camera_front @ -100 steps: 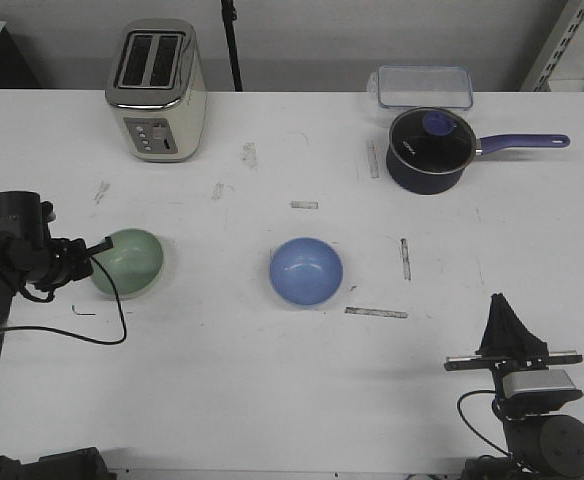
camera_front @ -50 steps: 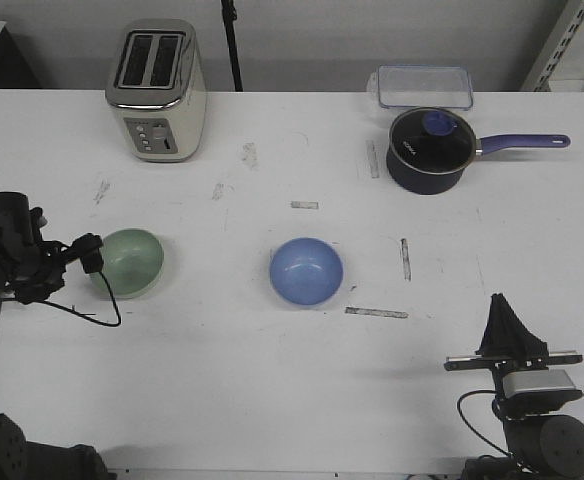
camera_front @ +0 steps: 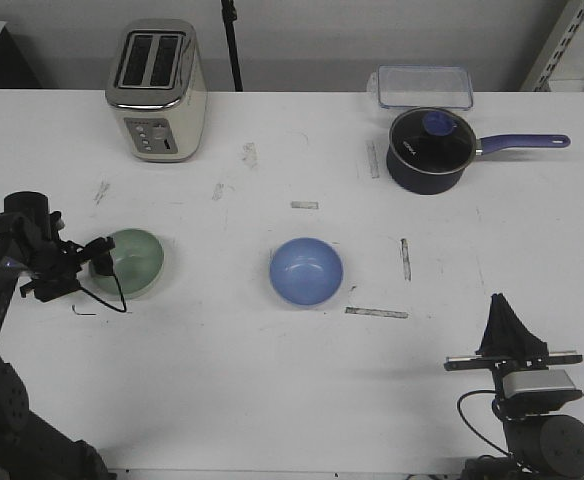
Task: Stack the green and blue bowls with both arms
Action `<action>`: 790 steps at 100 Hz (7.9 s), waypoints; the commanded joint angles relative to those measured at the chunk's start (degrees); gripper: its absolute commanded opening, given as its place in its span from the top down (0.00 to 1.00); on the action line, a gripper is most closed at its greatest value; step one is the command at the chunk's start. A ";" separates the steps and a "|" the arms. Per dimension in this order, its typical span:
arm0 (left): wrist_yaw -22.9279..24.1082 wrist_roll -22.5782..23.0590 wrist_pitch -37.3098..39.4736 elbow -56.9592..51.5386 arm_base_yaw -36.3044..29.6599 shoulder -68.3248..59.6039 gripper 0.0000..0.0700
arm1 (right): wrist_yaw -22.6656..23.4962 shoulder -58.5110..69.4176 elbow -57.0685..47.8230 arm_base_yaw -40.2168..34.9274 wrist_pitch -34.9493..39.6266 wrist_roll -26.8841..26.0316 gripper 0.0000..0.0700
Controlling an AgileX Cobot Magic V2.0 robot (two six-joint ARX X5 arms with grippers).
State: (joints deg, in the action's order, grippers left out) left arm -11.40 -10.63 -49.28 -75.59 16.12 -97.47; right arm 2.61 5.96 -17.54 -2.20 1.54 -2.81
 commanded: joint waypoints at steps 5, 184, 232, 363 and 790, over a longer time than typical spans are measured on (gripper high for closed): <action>-0.26 -0.15 0.22 -0.94 -0.52 -1.62 0.69 | -0.02 -0.28 -0.26 -0.04 -0.26 0.02 0.99; -16.04 -8.46 -3.17 -29.77 -45.48 -14.99 1.00 | -0.02 -0.28 -0.26 -0.04 -0.26 0.02 1.00; -8.72 -8.48 -3.13 -29.77 -47.60 -17.77 0.93 | -0.02 -0.28 -0.26 -0.04 -0.26 0.04 1.00; -8.72 1.25 25.00 -3.82 -39.76 9.94 0.71 | -0.02 -0.28 -0.26 -0.04 -0.26 0.02 1.00; 11.85 12.92 59.76 74.90 -16.83 97.29 1.00 | -3.26 -1.66 3.74 -0.09 0.48 2.91 1.00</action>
State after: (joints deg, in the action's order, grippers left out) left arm 0.60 2.22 9.82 -1.96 -0.75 -0.30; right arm -0.08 4.86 -15.44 -2.24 2.31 -0.89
